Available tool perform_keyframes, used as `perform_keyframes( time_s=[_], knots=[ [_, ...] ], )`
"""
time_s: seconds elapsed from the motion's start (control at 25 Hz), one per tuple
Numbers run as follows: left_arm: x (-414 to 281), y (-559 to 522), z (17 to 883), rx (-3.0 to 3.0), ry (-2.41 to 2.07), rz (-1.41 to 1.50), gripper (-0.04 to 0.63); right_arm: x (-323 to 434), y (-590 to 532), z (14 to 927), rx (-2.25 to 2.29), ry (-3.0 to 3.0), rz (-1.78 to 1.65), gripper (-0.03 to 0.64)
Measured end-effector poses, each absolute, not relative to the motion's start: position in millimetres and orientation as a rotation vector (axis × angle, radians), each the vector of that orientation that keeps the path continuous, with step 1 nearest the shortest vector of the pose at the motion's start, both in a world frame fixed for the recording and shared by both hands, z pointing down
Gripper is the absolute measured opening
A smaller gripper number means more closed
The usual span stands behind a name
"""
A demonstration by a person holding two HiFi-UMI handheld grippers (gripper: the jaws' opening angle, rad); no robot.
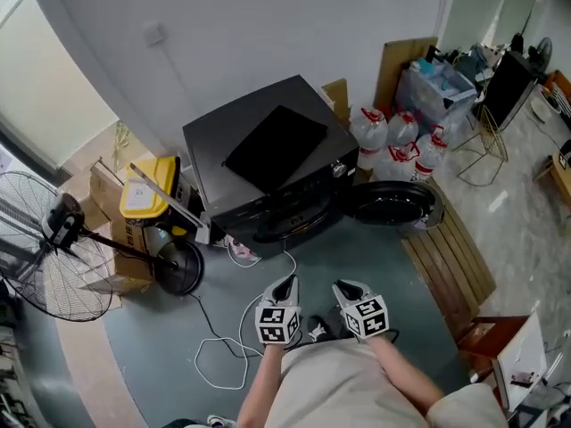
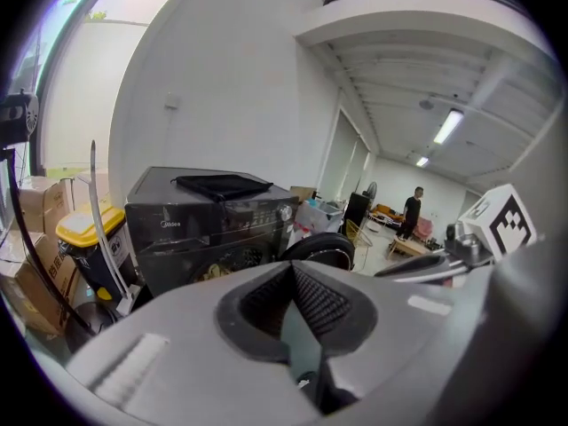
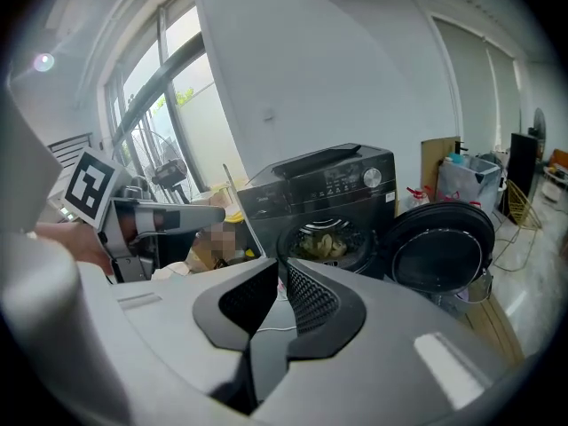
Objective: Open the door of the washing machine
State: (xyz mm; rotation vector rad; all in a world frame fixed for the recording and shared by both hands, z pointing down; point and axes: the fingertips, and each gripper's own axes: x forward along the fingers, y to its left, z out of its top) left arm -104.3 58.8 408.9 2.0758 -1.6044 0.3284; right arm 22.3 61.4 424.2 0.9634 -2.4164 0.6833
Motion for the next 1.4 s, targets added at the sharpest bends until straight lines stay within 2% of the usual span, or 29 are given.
perform_keyframes(
  time_s=[0.24, 0.48, 1.2, 1.28, 1.4],
  knots=[
    [-98.3, 61.9, 399.0, 2.132, -1.591, 0.376, 0.057, 21.2, 67.0, 421.9, 0.904, -2.395, 0.777, 0.032],
    [-94.1, 53.5, 375.5, 2.219, -1.604, 0.397, 0.057, 15.2, 51.4, 390.3, 0.767, -2.478, 0.709, 0.031],
    [-106.7, 53.5, 383.0, 2.218, -1.584, 0.446, 0.057, 7.8, 32.5, 384.7, 0.808, -2.481, 0.701, 0.031],
    [-107.8, 51.7, 384.7, 2.208, -1.585, 0.442, 0.057, 6.1, 31.6, 382.7, 0.805, -2.491, 0.689, 0.005],
    [-106.7, 49.8, 386.2, 2.203, -1.583, 0.437, 0.057, 4.7, 28.4, 380.4, 0.803, -2.496, 0.658, 0.002]
  ],
)
